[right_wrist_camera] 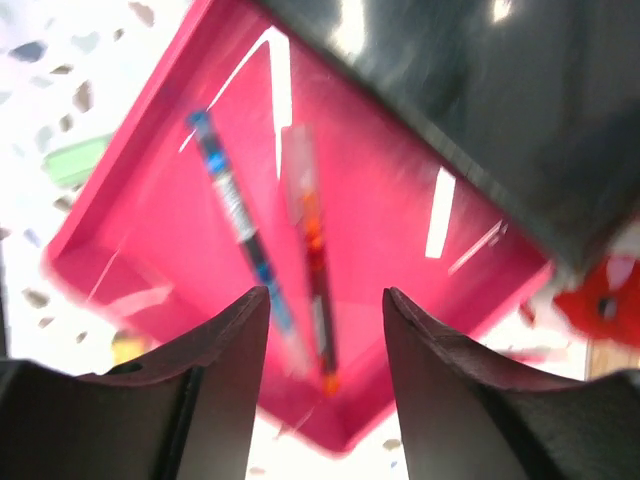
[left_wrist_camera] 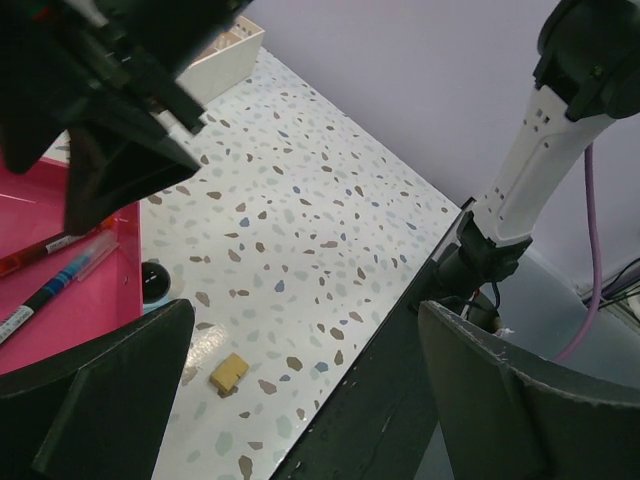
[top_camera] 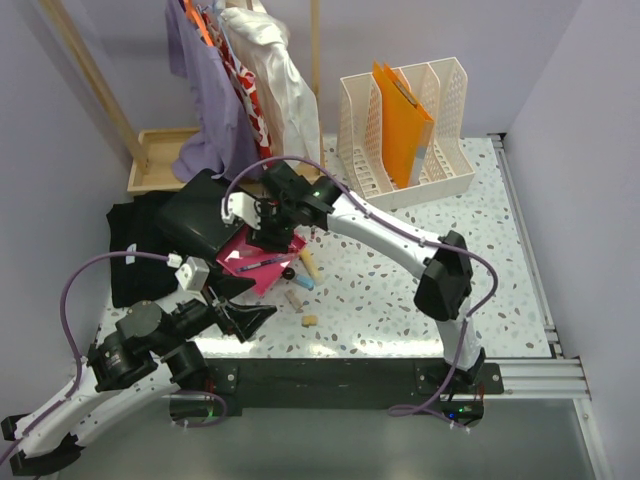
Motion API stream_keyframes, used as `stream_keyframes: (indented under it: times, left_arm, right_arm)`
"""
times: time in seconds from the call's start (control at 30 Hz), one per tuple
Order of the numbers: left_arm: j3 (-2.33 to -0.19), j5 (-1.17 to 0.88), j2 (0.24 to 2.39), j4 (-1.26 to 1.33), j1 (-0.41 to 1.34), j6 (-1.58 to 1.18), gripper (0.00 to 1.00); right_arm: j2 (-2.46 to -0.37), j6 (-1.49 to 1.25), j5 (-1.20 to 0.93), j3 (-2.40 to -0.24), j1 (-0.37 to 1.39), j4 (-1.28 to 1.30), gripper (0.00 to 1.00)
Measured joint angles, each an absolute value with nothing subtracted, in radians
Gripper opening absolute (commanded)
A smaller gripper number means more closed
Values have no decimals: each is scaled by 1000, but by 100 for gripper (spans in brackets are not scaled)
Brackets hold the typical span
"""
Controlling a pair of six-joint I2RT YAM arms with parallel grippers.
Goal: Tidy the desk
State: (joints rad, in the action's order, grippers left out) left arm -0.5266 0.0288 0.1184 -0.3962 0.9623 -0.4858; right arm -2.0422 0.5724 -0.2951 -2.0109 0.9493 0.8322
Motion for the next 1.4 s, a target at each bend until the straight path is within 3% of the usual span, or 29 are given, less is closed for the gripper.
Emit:
stream_keyframes:
  times: [0.2, 0.47, 0.63, 0.87, 1.17, 1.2, 1.4]
  left_arm:
    - [-527, 55, 118, -397, 962, -488, 100]
    - [-556, 97, 195, -396, 962, -510, 100]
    - [-719, 98, 516, -384, 962, -515, 99]
    - [-1013, 169, 1019, -406, 962, -525, 94]
    - [-1461, 402, 1555, -580, 955, -577, 75]
    - [-1496, 416, 1593, -597, 950, -576, 68]
    - [-1657, 422, 1831, -644, 843, -559, 53]
  right_arm:
    - [-1730, 547, -319, -1740, 884, 797, 66]
    - [-1300, 447, -408, -1319, 574, 676, 76]
    - [-1105, 348, -443, -1065, 464, 610, 89]
    - [-959, 155, -551, -846, 207, 434, 90]
    - [-985, 67, -568, -826, 120, 364, 90]
    - [-985, 65, -568, -826, 118, 363, 90]
    - [-970, 62, -558, -825, 110, 353, 90]
